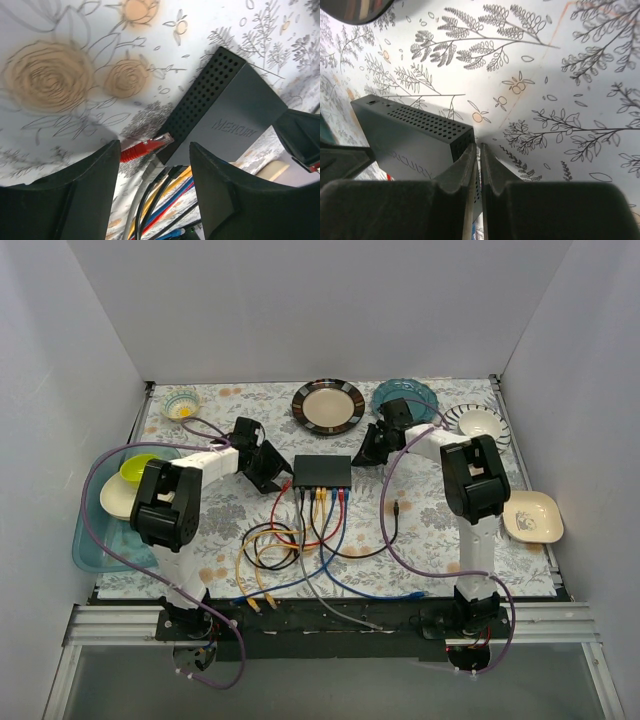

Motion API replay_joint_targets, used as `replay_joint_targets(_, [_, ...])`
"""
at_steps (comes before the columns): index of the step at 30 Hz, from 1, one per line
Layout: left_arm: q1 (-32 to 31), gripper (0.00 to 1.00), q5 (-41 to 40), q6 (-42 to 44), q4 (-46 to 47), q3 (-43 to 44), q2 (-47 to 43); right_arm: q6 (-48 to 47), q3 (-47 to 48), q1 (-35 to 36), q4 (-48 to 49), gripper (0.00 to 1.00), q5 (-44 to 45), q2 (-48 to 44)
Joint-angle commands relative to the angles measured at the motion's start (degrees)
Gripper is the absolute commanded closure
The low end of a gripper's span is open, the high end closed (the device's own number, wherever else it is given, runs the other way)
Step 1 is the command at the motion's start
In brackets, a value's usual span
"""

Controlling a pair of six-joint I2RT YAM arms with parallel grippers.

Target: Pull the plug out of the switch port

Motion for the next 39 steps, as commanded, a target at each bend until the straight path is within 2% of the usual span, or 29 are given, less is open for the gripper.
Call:
replay_joint_targets(1, [0.80, 0.42, -5.63, 1.23, -6.07, 0.82, -5.52, -0.75, -0.19, -0.87, -4.39, 0.84, 3.48, -1.94])
replay_joint_targets(4, [2.21, 0.38, -10.46, 0.18, -8.53, 2.22, -8.59, -0.75, -5.90, -1.75, -3.07, 0.82, 7.43, -10.63])
replay_joint_targets(7, [2.56, 0.29, -15.65, -1.23, -9.16, 3.81, -12.10, -0.67, -15.21, -1.58, -0.79, 0.70, 9.46, -20.22])
replay_joint_targets(8, [2.56, 0.25, -17.66, -1.24, -8.46, 3.98, -12.73, -0.41, -20.55, -1.40, 2.17, 0.58, 8.51, -24.94])
replay_joint_targets(9, [2.47, 0.21, -17.85, -0.54, -7.32, 5.29, -12.91, 0.21, -23.56, -1.23, 3.86, 0.50, 7.71, -27.25])
replay_joint_targets(10, [2.56, 0.02, -18.12, -0.71, -7.83, 6.44, -12.65, 0.39, -25.85, -0.53, 5.53, 0.43, 6.92, -29.27])
replay_joint_targets(11, [2.56, 0.02, -17.94, -0.97, -8.27, 7.49, -11.34, 0.47, -27.79, -0.17, 7.72, 0.30, 5.26, -32.51])
replay_joint_targets(15, [2.56, 0.02, -11.36, -1.58, -4.69, 9.87, -8.53, -1.28, -32.81, 2.11, 8.71, 0.13, 1.30, -36.58])
replay_joint_targets(19, [1.95, 0.02, 0.91, -2.38, 5.85, 8.64, -6.94, -1.47, -35.88, 4.14, 12.29, 0.12, -2.57, -39.31])
replay_joint_targets(22, [0.37, 0.09, 6.12, 0.16, 9.12, 10.83, -3.96, 1.34, -39.57, 4.40, 18.26, 0.13, -3.98, -41.33])
replay_joint_targets(25, [-1.30, 0.14, 8.51, 3.94, 9.04, 14.18, -1.24, 2.32, -41.86, 4.49, 23.27, 0.14, -3.19, -42.74])
replay_joint_targets(28, [-1.66, 0.22, 11.41, 6.32, 9.48, 14.89, 0.35, 3.82, -42.40, 4.40, 25.49, 0.19, -3.01, -41.34])
replay_joint_targets(30, [-1.57, 0.29, 14.74, 6.76, 10.44, 14.01, 1.58, 2.42, -39.77, 4.40, 24.89, 0.22, -6.08, -38.01])
replay_joint_targets(31, [-1.57, 0.36, 16.23, 6.94, 10.97, 13.66, 2.02, 1.97, -38.54, 4.40, 21.49, 0.23, -6.53, -36.95])
replay_joint_targets(34, [-2.18, 0.44, 18.36, 5.54, 13.51, 9.89, 2.47, 1.79, -37.03, 4.40, 20.13, 0.25, -5.39, -35.18])
replay_joint_targets(39, [-4.11, 0.49, 18.98, 3.07, 17.21, 6.10, 2.47, 2.59, -40.45, 4.40, 21.54, 0.30, -3.98, -37.03])
